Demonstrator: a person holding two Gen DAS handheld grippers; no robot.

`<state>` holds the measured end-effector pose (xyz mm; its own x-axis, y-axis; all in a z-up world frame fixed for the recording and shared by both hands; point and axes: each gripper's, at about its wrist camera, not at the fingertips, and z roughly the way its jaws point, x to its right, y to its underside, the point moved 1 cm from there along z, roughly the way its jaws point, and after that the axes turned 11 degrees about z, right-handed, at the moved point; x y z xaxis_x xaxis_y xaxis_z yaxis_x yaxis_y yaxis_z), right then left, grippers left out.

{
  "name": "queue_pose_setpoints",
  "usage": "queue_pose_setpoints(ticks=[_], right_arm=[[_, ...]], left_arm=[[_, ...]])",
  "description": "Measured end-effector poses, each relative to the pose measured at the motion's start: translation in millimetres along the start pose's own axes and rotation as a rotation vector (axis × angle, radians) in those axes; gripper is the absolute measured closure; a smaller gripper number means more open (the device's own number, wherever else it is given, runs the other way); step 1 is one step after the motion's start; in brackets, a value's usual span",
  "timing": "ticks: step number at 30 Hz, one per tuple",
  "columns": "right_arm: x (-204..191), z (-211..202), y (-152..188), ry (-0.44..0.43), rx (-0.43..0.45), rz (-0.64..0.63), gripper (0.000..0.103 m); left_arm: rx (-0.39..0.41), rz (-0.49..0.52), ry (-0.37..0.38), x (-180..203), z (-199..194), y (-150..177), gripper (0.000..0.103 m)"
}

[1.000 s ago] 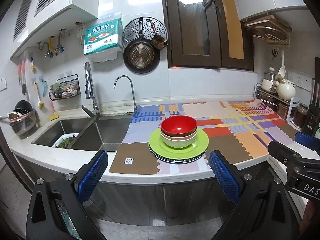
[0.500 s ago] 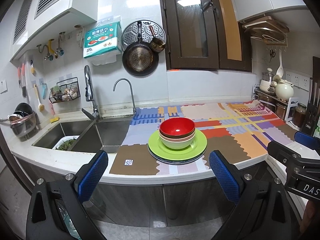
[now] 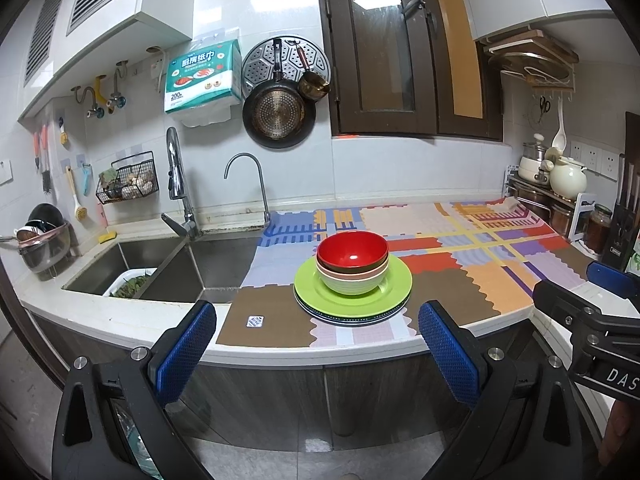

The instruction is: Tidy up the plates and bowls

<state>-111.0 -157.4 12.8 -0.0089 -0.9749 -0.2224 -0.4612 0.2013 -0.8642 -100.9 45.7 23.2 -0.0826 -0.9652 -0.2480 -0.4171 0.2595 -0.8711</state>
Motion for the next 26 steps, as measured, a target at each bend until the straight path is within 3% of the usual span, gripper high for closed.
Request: queue_pose_setpoints(ticks=[26], right_arm=[[-2.0,3.4,0.2,-0.009,-0.006,-0.003,0.011]], left_arm=[[-0.004,-0.001,-0.002,-0.2,3.9,1.8,0.0]])
